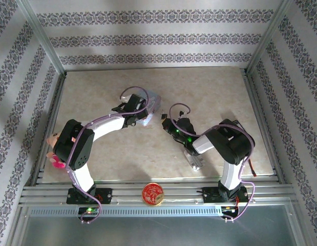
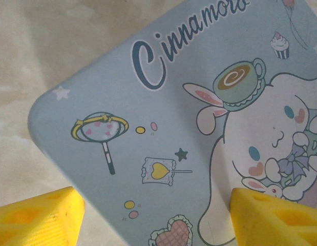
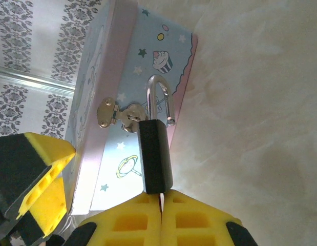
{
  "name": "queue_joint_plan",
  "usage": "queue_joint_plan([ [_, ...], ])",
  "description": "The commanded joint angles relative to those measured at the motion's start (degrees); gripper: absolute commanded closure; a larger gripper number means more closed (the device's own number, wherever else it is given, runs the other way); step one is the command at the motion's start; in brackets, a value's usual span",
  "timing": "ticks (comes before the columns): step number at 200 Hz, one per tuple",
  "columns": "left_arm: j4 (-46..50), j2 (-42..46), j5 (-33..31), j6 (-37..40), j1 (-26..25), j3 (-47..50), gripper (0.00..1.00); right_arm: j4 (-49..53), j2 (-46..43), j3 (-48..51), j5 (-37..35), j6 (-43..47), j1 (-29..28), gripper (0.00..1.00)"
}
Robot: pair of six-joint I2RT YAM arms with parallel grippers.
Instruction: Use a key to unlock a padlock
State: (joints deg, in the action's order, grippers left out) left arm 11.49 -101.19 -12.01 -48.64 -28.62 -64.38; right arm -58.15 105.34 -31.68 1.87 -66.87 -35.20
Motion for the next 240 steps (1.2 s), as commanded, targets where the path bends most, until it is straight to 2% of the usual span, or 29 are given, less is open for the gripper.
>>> queue_joint_plan([
  [1, 3.3, -2.0, -0.5, 2.4, 1.8, 1.8, 0.3, -1.7, -2.5, 1.2, -1.6, 2.5, 0.5, 1.0],
  [50, -0.6, -1.6, -0.3, 6.4, 3.9, 1.3, 0.29, 2.3, -6.9, 4.1, -2.2, 5.3, 0.6, 1.0],
  [94, -3.2, -0.7, 0.2, 8.1, 6.1, 0.7, 0.15, 11.6, -13.4, 5.3, -2.4, 10.4, 0.6, 1.0],
  [127, -7.1, -0.5, 1.8, 5.8, 7.4, 1.0, 0.0, 22.4, -19.4, 4.7, -4.3, 15.6, 0.2, 1.0],
  [152, -12.2, -0.5, 4.1, 2.8, 8.0, 2.1, 0.01, 29.4, -23.6, 4.1, -6.4, 18.8, 0.2, 1.0],
  [181, -13.2, -2.7, 6.6, 0.6, 8.5, 0.8, 0.0, 38.6, -27.0, 1.7, -8.3, 24.0, 0.2, 1.0],
  [212, -16.0, -5.0, 9.0, 1.0, 9.2, 0.2, 0.14, 49.7, -28.2, -2.3, -10.6, 30.6, -0.8, 1.0],
  [240, -16.4, -7.3, 11.5, 4.6, 10.1, -3.0, 0.18, 55.2, -29.1, -4.1, -12.6, 34.5, -1.3, 1.0],
])
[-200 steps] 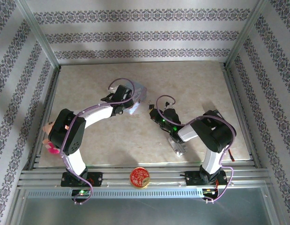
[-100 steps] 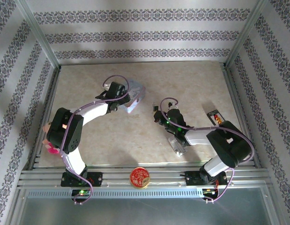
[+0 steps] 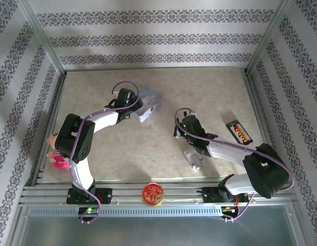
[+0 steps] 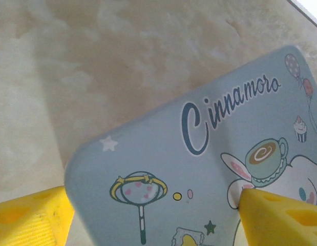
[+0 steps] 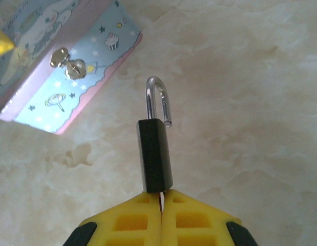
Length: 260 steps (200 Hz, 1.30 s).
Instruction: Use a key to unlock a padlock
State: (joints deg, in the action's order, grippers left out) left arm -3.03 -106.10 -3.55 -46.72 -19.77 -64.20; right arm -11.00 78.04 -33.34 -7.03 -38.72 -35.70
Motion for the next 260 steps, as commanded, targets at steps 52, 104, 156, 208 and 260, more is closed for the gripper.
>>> queue_joint_plan([
  [52, -1.4, -9.9, 12.9, 7.1, 4.2, -12.8, 0.18, 12.8, -1.6, -4.7, -5.9, 11.0, -0.8, 1.0],
  [104, 0.4, -17.4, 20.0, 7.1, 5.7, -24.1, 0.11, 17.0, -1.1, -6.6, -9.9, 15.4, -1.8, 1.0],
  [156, 1.4, -20.7, 24.2, 7.4, 6.2, -32.0, 0.07, 21.5, 1.2, -9.1, -15.1, 18.7, -3.7, 1.0],
  [208, 0.8, -17.8, 24.7, 6.4, 7.8, -30.1, 0.02, 25.3, 4.5, -11.7, -17.6, 19.5, -6.5, 1.0],
  [260, 2.9, -6.8, 19.3, 7.1, 9.2, -20.4, 0.01, 28.0, 6.2, -12.2, -18.6, 19.4, -8.1, 1.0],
])
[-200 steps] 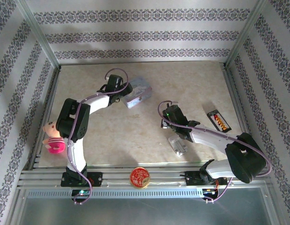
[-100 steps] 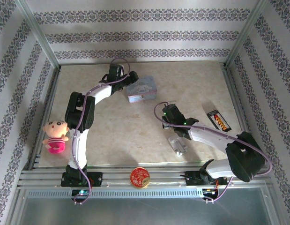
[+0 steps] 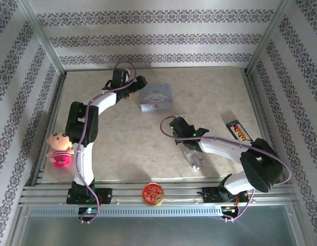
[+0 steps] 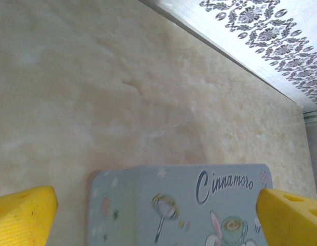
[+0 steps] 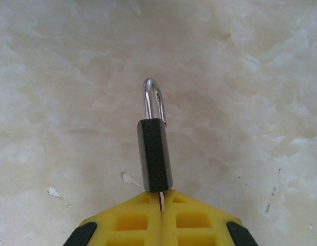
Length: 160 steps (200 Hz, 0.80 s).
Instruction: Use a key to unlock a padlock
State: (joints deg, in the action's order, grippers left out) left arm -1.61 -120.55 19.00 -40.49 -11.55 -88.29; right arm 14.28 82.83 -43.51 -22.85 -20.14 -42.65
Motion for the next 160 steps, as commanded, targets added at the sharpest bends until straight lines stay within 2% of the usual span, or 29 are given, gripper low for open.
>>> queue_joint_plan([
  [1, 1.5, 7.8, -3.3, 0.9, 1.0, 3.9, 0.01, 2.8, 1.5, -2.0, -2.8, 0.8, -1.2, 1.0],
  [68, 2.9, 23.0, -10.2, -0.1, 1.3, 19.4, 0.01, 9.1, 9.3, -7.2, -8.7, 1.1, -4.8, 0.97],
  [118, 4.2, 32.4, -14.5, -0.1, 1.3, 26.7, 0.01, 13.5, 17.3, -13.3, -11.7, 1.5, -7.9, 0.94],
  [160, 6.3, 37.5, -17.8, -0.2, 1.4, 30.4, 0.01, 14.7, 20.5, -15.2, -10.6, 0.5, -8.9, 0.85],
])
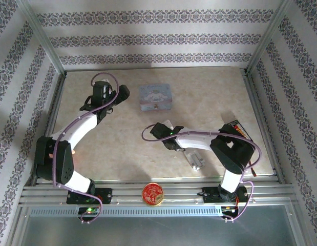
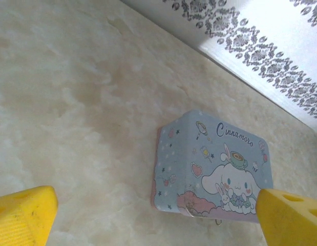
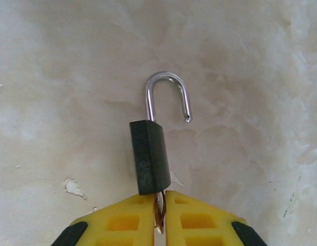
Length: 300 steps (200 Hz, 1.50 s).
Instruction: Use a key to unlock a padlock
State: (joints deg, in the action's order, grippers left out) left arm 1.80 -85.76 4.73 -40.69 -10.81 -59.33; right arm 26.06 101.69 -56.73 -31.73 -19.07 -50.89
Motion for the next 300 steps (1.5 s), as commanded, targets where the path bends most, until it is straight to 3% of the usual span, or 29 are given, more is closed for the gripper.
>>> queue_joint_plan([
  [1, 3.0, 2.8, -3.7, 0.0, 0.6, 1.5, 0.01, 3.0, 1.8, -2.0, -1.7, -0.6, -0.7, 0.84],
  [75, 6.3, 7.5, -7.0, 0.4, 1.1, 3.5, 0.01, 6.5, 3.7, -5.5, -1.3, -0.6, -2.0, 0.66],
  [110, 9.3, 10.0, -9.1, 0.9, 1.2, 4.0, 0.01, 6.2, -1.5, -5.0, 3.3, -0.7, -2.2, 0.53],
  [168, 12.1, 16.1, -14.0, 4.5, 1.1, 7.5, 0.01, 4.0, -12.5, -2.9, 6.1, -1.3, -1.0, 0.43],
  [205, 12.0, 20.1, -16.5, 7.0, 1.1, 13.0, 0.01, -0.2, -19.1, 1.9, 7.5, -3.2, 3.8, 0.37],
  [225, 9.7, 23.1, -18.0, 8.9, 1.1, 17.5, 0.01, -3.0, -23.0, 5.4, 8.6, -4.3, 7.5, 0.02],
  [256, 3.7, 26.9, -20.6, 12.6, 1.3, 24.1, 0.01, -6.5, -29.3, 10.6, 9.2, -4.7, 13.4, 0.02],
  [300, -13.4, 28.3, -23.0, 21.6, 1.3, 34.6, 0.01, -14.1, -39.0, 19.1, 8.0, -5.9, 22.9, 0.02],
])
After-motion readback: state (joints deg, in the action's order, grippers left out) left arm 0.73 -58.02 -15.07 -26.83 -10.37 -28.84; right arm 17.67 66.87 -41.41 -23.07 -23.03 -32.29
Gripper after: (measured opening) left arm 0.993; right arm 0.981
